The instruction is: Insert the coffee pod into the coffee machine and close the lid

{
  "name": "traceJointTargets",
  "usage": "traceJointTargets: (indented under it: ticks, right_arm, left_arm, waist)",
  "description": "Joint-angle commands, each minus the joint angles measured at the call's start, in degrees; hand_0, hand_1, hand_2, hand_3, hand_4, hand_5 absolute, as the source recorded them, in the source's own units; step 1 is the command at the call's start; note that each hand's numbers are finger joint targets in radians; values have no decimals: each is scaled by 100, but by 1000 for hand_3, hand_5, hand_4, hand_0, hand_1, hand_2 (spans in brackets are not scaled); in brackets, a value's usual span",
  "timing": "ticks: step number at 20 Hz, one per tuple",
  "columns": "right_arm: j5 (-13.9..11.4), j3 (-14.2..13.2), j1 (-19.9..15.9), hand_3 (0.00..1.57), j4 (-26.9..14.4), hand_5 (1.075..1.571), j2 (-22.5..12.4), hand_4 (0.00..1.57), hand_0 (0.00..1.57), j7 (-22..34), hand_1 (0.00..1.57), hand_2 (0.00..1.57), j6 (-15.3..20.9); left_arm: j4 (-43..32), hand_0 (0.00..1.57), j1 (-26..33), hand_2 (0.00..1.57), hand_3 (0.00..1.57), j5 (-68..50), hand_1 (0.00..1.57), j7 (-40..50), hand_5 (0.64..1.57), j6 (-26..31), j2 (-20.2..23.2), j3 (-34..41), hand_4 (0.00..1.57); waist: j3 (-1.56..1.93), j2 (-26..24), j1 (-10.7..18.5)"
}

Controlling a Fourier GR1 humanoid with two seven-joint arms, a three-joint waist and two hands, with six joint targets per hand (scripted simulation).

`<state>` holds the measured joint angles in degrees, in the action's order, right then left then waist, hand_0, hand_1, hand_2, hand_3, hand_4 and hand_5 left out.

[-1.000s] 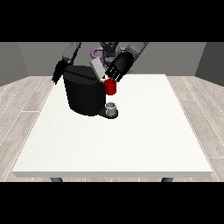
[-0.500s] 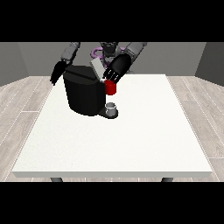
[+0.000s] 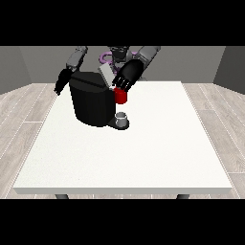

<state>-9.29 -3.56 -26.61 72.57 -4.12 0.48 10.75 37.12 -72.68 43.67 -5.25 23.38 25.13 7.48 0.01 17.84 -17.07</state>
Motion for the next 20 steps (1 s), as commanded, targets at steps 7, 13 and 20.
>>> traceJointTargets:
  ticks: [7, 13, 20]
  right_arm:
    - [-14, 3, -82, 0, 44, 1571, -178, 141, 0, 7, 0, 0, -153]
    - [78, -112, -95, 0, -103, 1571, -171, 145, 0, -194, 0, 0, -142]
    - [33, -147, -167, 0, -170, 1571, -59, 0, 0, -231, 0, 0, 76]
  left_arm:
    - [-9, 1241, 30, 1255, 1199, 169, 1241, -13, 1571, -620, -106, 10, 290]
    - [11, 1210, -92, 1220, 1093, 548, 1210, -110, 1571, -437, 130, -339, 0]
    - [-45, 1115, -30, 1136, 1016, 552, 1115, -288, 1571, -599, -29, -313, 0]
  waist:
    - [0, 123, -132]
    - [3, 143, -78]
    - [2, 264, 36]
